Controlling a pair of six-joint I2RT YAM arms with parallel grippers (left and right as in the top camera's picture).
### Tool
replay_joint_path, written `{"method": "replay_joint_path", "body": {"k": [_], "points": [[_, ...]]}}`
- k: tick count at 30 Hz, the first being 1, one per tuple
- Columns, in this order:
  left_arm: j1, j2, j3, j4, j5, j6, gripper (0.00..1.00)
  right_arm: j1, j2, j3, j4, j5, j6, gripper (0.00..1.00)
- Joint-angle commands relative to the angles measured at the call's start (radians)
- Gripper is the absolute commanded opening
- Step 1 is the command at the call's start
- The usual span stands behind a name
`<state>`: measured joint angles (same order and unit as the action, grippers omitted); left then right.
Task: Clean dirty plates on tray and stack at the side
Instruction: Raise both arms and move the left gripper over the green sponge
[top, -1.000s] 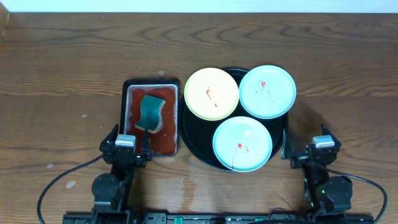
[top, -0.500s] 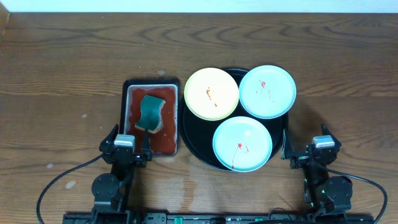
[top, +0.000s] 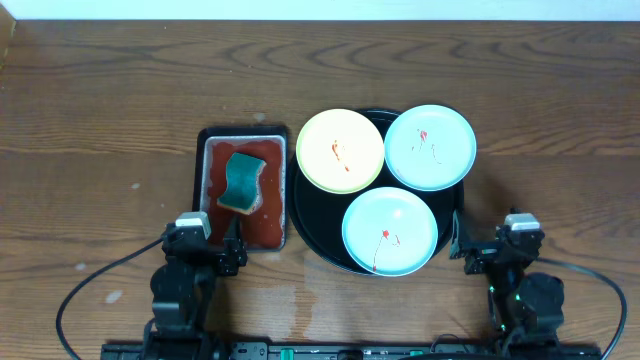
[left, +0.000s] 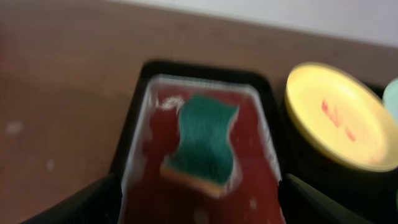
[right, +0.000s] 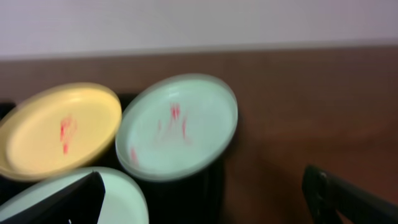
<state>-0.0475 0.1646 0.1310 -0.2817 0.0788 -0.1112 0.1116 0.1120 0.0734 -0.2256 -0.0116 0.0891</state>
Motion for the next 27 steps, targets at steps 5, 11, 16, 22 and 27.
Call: {"method": "replay_joint_path", "body": {"k": [5,11,16,22,27], "points": [[0.004,0.220,0.228,-0.135,-0.001,-0.026,0.81,-0.006,0.190,0.177,-0.135,-0.023,0.030,0.99],[0.004,0.443,0.442,-0.285,0.011,-0.026,0.81,-0.006,0.423,0.352,-0.280,-0.068,0.030,0.99],[0.004,0.632,0.638,-0.440,0.071,-0.031,0.81,-0.006,0.643,0.513,-0.421,-0.076,0.030,0.99],[0.004,0.822,0.859,-0.663,0.071,-0.037,0.81,-0.006,0.857,0.709,-0.591,-0.076,0.029,0.99],[0.004,0.870,0.888,-0.725,0.071,-0.161,0.81,-0.006,0.947,0.796,-0.644,-0.093,0.030,0.99]]}}
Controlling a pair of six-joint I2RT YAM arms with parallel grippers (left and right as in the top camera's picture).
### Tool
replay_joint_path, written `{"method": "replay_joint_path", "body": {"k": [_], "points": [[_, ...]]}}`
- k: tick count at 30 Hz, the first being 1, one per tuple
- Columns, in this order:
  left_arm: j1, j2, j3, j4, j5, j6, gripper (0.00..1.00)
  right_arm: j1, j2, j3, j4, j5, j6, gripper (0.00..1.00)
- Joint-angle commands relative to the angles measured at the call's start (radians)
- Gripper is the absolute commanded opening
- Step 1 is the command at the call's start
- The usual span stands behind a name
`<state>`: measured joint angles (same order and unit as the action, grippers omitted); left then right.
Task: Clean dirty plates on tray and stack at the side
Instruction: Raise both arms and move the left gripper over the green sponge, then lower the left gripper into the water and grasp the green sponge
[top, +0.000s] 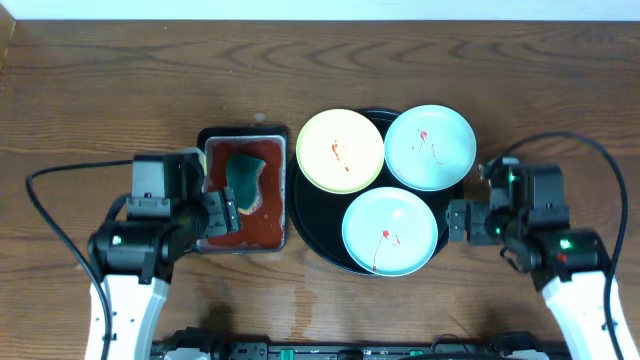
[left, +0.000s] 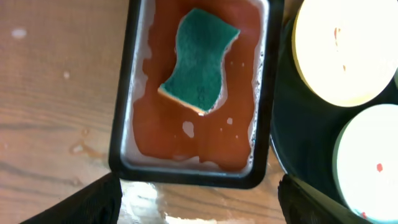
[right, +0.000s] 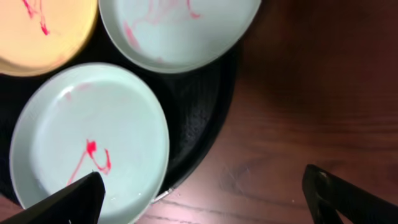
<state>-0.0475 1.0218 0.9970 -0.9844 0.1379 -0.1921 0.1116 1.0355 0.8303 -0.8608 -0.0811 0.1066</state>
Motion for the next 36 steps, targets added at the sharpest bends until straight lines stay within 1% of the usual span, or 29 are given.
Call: {"method": "replay_joint_path", "body": {"k": [1,6,11,14,18,21,26,31,36], "points": [[0.004,0.018,0.022,-0.029,0.012,-0.080,0.81,-0.006,0.031,0.039,-0.001,-0.048,0.013,0.99],[0.004,0.029,0.022,0.015,0.011,-0.080,0.81,-0.006,0.038,0.039,0.018,-0.121,0.013,0.99],[0.004,0.034,0.022,0.184,0.003,-0.072,0.81,-0.006,0.038,0.039,0.039,-0.156,0.013,0.99],[0.004,0.056,0.022,0.295,0.003,-0.026,0.81,-0.006,0.038,0.039,0.038,-0.156,0.013,0.99],[0.004,0.137,0.022,0.381,0.001,0.056,0.80,-0.006,0.038,0.039,0.038,-0.156,0.013,0.99],[0.004,0.217,0.022,0.409,0.000,0.087,0.76,-0.006,0.038,0.039,0.038,-0.156,0.013,0.99],[-0.005,0.369,0.022,0.441,0.000,0.087,0.71,-0.006,0.038,0.039,0.037,-0.156,0.013,0.99],[-0.020,0.507,0.022,0.455,0.001,0.086,0.63,-0.006,0.038,0.039,0.037,-0.156,0.013,0.99],[-0.035,0.625,0.022,0.467,0.001,0.083,0.62,-0.006,0.038,0.039,0.037,-0.156,0.013,0.99]]}}
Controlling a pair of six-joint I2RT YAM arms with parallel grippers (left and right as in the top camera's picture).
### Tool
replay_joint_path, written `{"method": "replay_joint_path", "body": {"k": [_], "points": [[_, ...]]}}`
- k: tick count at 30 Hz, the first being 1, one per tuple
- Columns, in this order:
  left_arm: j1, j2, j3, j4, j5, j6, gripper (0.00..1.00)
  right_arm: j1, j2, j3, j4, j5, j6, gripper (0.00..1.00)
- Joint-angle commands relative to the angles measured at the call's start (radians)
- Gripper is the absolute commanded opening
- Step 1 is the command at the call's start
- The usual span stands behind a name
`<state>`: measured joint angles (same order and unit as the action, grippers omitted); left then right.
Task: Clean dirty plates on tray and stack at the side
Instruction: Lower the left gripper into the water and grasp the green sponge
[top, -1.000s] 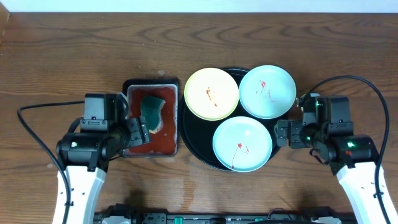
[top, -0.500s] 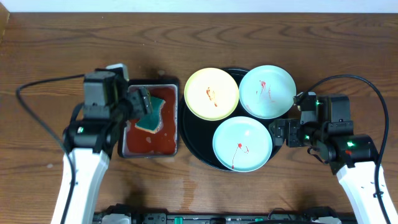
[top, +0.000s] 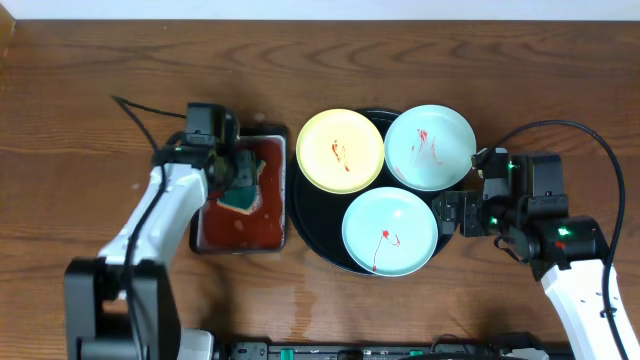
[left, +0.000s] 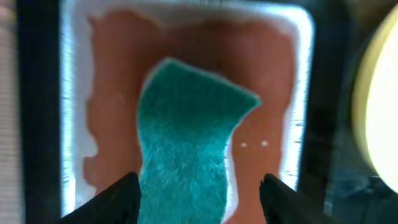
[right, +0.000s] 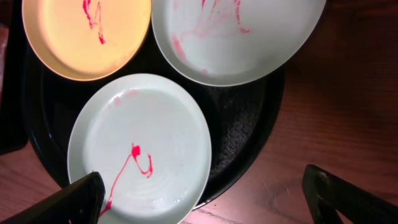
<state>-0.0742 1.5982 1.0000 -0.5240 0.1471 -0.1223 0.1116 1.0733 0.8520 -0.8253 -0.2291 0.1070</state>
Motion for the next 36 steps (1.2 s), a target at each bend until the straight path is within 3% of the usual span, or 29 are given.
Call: {"method": "replay_joint_path", "body": {"k": [1,7,9,14,19,26,27,28,29,36], "points": [[-0.010,0.066,0.019,0.010,-0.008,0.013,0.62,-0.006,0.000,0.018,0.002,-0.008,0.012,0.99],[-0.011,0.146,0.019,0.029,-0.008,0.013,0.57,-0.006,0.000,0.018,0.001,-0.008,0.012,0.99],[-0.011,0.164,0.019,0.034,-0.008,0.013,0.51,-0.006,0.000,0.018,0.001,-0.008,0.012,0.99],[-0.011,0.182,0.019,0.031,-0.008,0.013,0.23,-0.006,0.000,0.018,-0.001,-0.008,0.012,0.99],[-0.010,0.182,0.019,0.005,-0.008,0.013,0.08,-0.006,0.000,0.018,-0.002,-0.008,0.012,0.99],[-0.010,0.175,0.019,-0.008,-0.008,-0.014,0.08,-0.006,0.000,0.018,-0.003,-0.008,0.012,0.99],[-0.010,0.170,0.019,-0.008,-0.008,-0.013,0.13,-0.006,0.000,0.017,-0.003,-0.008,0.012,0.99],[-0.010,0.165,0.019,-0.008,-0.008,-0.013,0.30,-0.006,0.000,0.018,-0.003,-0.008,0.012,0.99],[-0.010,0.161,0.019,-0.008,-0.008,-0.013,0.38,-0.006,0.000,0.017,-0.003,-0.008,0.012,0.99],[-0.011,0.160,0.018,-0.018,-0.008,-0.013,0.44,-0.006,0.000,0.017,-0.002,-0.008,0.012,0.99]]}}
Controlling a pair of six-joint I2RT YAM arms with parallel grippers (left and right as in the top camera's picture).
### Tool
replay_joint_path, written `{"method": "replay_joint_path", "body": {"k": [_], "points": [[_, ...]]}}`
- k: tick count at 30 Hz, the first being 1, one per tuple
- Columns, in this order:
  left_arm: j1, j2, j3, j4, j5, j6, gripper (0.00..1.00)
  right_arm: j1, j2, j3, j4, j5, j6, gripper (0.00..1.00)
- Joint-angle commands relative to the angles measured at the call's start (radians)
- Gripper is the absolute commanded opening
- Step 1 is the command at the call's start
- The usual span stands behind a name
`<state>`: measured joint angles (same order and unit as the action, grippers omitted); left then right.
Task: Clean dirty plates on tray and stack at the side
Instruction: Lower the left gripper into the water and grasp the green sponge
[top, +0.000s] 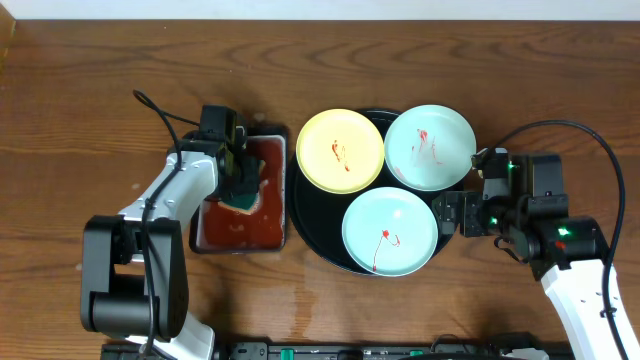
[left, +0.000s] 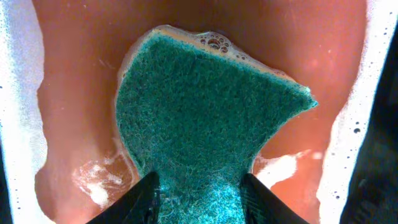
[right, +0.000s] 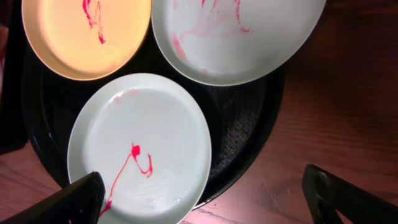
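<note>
Three plates smeared with red lie on a round black tray (top: 310, 215): a yellow plate (top: 340, 150), a pale green plate (top: 430, 147) behind on the right, and another pale green plate (top: 390, 230) in front. A green sponge (left: 205, 112) lies in reddish soapy water in a rectangular black tray (top: 196, 235). My left gripper (left: 199, 208) is down on the sponge, its fingers pressed against both sides of the narrow waist. My right gripper (right: 205, 205) hangs wide open over the front plate (right: 149, 149) and the round tray's right rim.
Brown wooden table (top: 100, 90) all round both trays. The rectangular tray stands right against the round tray's left side. Cables run from both arms over the table near its left and right sides.
My left gripper has come lower onto the sponge and its fingers have narrowed against the sponge's sides. The right gripper and the plates have not moved.
Both arms were folded low at the table's front edge. Then they stood raised, the left over the rectangular tray, the right by the round tray's right rim. The left then hung open over the sponge and is now closed on it.
</note>
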<state>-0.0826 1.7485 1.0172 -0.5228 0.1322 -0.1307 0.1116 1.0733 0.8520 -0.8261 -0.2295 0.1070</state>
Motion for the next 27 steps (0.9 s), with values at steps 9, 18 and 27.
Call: {"method": "replay_joint_path", "body": {"k": [9,18,27], "points": [[-0.002,0.013,-0.052,0.013,0.006,-0.005,0.44,-0.006,0.000,0.017,-0.001,-0.008,0.012,0.99],[-0.002,0.033,-0.075,0.017,0.007,-0.008,0.26,-0.006,0.000,0.017,-0.002,-0.008,0.012,0.99],[-0.002,0.031,-0.074,0.014,0.008,-0.017,0.08,-0.006,0.000,0.017,-0.004,-0.008,0.012,0.99]]}}
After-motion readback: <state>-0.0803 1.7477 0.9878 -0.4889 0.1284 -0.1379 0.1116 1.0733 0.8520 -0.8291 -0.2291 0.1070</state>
